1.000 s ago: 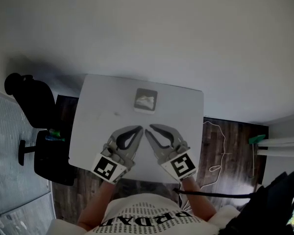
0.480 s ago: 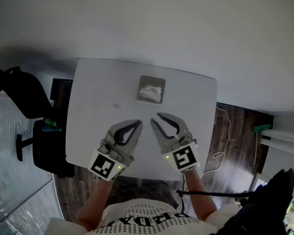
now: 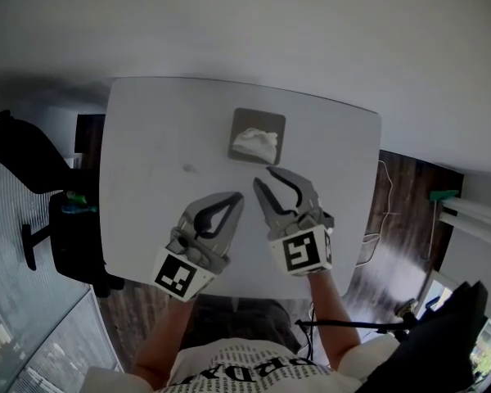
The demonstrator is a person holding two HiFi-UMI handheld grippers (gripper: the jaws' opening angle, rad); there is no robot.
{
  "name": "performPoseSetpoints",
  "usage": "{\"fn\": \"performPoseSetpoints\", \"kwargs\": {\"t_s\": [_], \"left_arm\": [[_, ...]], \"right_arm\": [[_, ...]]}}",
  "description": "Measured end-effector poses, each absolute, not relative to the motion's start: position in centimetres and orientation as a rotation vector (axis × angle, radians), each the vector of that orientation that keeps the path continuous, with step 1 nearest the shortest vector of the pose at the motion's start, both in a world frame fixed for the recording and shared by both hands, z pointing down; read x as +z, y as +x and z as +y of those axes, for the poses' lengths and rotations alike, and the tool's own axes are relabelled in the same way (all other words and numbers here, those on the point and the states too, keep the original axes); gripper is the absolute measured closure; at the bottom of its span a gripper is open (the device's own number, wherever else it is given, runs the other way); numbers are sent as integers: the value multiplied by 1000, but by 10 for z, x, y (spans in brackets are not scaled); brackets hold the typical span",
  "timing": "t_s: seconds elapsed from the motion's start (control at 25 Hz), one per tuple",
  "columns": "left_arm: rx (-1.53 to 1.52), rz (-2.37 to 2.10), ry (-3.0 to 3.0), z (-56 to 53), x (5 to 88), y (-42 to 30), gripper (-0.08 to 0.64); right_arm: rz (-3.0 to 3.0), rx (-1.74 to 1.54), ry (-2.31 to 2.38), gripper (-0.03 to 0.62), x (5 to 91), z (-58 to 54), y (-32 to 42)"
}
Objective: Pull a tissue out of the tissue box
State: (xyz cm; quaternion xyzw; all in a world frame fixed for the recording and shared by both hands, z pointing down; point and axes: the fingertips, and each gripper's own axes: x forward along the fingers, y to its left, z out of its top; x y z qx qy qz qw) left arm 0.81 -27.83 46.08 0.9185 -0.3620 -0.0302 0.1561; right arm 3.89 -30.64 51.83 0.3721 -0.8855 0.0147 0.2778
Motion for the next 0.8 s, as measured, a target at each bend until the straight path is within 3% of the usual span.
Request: {"fn": "performPoseSetpoints", "kwargs": {"t_s": [0.56,0.8], "left_arm": [[-88,-1022,2582,-290,505,6,568],[-104,-1007,2570,-290,507,5,568]], "right_arm": [[-2260,-47,1037,477,573,-340,46],[-2251,-57,1042,531,576,-349,43]]}}
